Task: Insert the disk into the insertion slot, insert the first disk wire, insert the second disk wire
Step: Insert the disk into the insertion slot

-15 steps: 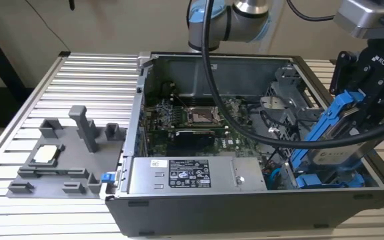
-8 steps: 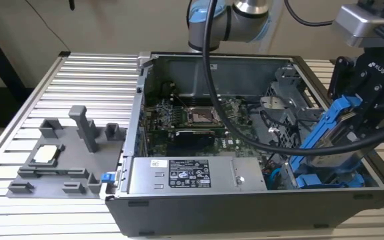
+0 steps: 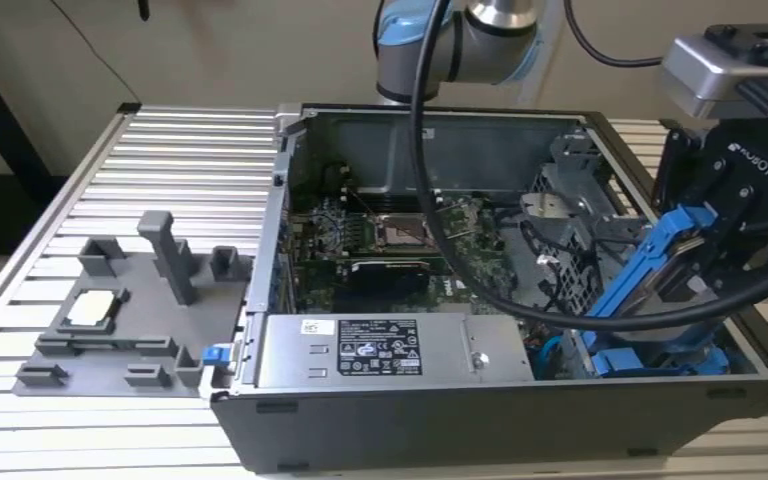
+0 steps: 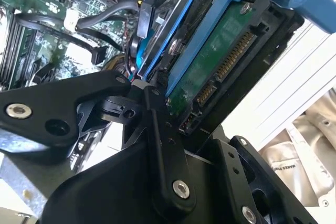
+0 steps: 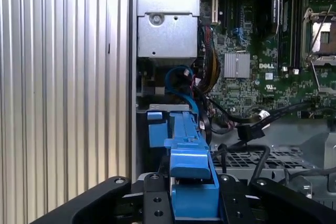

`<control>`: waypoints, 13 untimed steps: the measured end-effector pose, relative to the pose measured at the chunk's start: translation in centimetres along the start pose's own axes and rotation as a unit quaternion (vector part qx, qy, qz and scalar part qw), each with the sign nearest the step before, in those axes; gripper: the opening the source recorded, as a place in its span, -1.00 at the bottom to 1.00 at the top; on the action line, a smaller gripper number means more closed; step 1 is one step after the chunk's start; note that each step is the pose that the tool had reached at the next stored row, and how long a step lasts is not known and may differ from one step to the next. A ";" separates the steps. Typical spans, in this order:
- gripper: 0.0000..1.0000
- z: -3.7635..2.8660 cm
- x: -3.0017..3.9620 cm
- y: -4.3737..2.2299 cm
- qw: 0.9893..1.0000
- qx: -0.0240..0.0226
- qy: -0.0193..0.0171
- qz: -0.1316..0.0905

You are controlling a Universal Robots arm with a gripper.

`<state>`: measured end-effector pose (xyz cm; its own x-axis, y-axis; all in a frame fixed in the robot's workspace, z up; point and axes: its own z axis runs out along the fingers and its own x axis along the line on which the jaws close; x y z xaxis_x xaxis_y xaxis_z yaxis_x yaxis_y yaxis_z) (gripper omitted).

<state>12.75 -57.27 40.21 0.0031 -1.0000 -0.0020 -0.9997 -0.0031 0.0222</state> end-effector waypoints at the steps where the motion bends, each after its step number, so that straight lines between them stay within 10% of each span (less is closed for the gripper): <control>1: -0.35 0.18 0.00 -0.03 1.000 0.000 0.000 0.000; 13: -0.35 2.03 -0.19 -0.26 1.000 0.000 0.000 0.000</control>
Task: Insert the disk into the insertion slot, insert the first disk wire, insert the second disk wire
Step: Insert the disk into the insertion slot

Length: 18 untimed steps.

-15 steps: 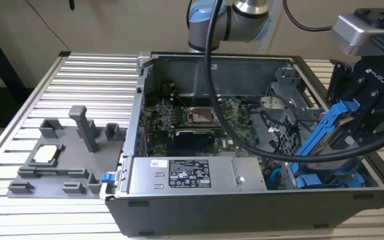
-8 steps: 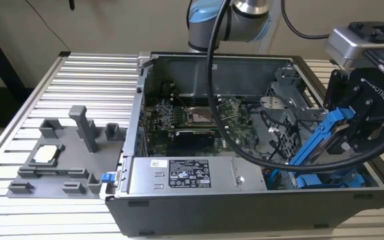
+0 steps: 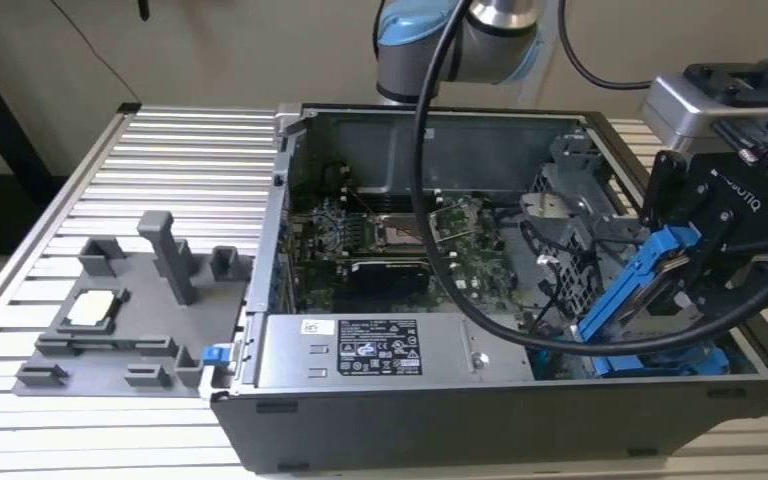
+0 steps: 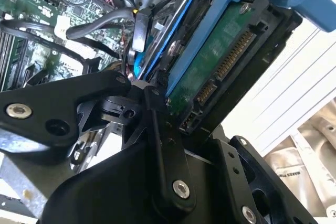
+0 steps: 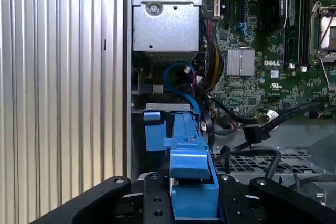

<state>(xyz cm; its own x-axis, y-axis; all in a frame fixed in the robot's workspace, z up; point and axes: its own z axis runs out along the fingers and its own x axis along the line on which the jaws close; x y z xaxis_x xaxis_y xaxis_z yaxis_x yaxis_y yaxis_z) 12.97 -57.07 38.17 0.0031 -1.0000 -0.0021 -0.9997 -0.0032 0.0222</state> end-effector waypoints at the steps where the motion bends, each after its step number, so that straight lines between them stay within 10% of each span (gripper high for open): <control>1: -0.35 0.06 -0.08 0.00 1.000 0.000 0.000 0.000; 18: -0.19 0.28 -0.73 -0.01 1.000 0.000 0.000 0.000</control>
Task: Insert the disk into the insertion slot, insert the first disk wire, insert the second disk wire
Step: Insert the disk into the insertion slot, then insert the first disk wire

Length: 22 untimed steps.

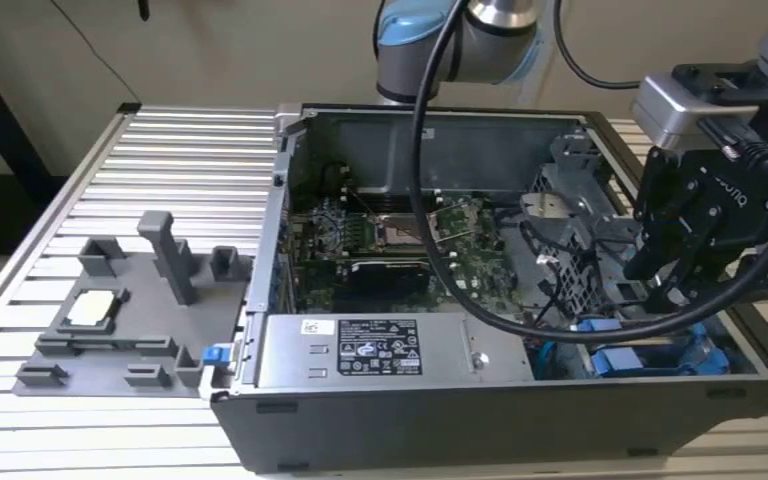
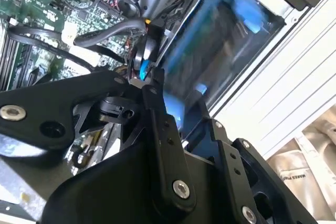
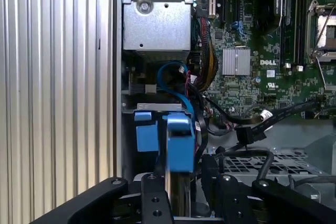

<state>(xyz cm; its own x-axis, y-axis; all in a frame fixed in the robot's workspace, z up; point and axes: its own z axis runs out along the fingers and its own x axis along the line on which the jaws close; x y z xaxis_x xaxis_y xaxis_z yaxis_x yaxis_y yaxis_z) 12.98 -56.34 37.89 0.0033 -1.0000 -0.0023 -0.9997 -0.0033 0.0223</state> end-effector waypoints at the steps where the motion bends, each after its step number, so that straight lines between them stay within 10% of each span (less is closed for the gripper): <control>1: -0.19 -0.01 0.00 0.01 1.000 0.000 0.000 0.000; 13: -0.19 -2.17 -0.05 0.05 1.000 0.003 -0.002 0.000; 22: -0.19 -2.16 -0.04 0.13 0.997 0.068 -0.030 -0.006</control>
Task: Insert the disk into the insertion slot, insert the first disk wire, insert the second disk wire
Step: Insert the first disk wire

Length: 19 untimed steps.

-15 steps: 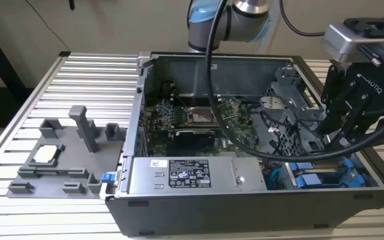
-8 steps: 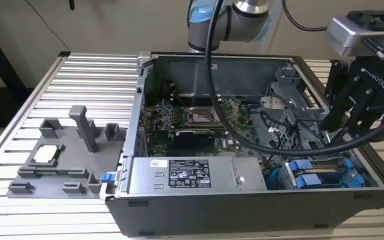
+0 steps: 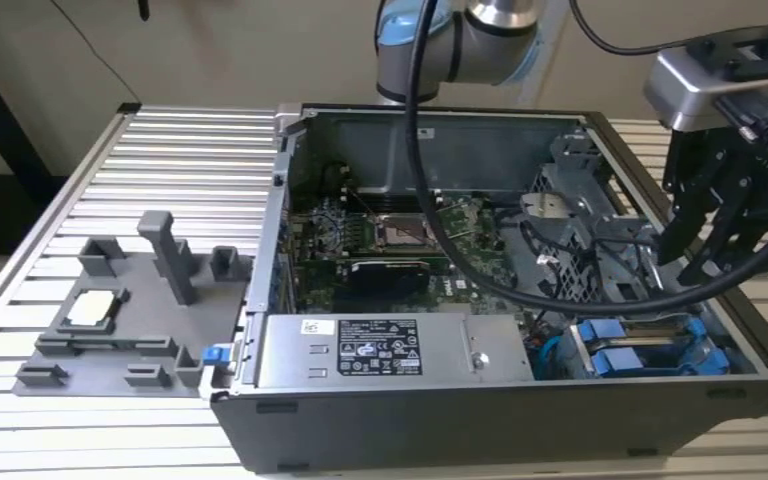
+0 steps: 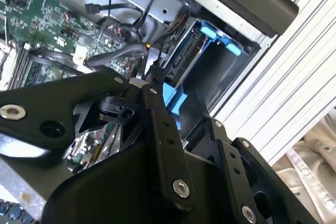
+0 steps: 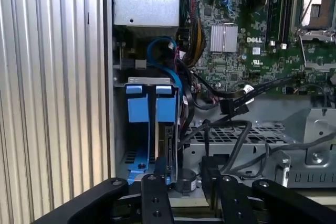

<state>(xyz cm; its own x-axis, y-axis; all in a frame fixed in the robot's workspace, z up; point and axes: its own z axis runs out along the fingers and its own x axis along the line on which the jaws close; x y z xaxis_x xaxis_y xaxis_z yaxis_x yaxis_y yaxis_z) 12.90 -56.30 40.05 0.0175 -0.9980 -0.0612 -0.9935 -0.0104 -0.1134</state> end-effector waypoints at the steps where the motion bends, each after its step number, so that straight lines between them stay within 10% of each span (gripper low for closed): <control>1: -0.19 0.00 0.00 0.03 1.000 0.007 -0.003 0.000; 10: -0.19 0.15 -0.42 0.63 0.999 0.042 -0.007 -0.010; 19: -0.19 0.13 -0.49 0.98 0.999 0.042 -0.008 -0.018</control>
<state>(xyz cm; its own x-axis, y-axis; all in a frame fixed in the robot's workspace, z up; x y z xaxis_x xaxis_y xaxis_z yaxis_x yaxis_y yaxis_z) 11.93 -55.81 39.84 0.0556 -0.9959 -0.0713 -0.9791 -0.0404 -0.1992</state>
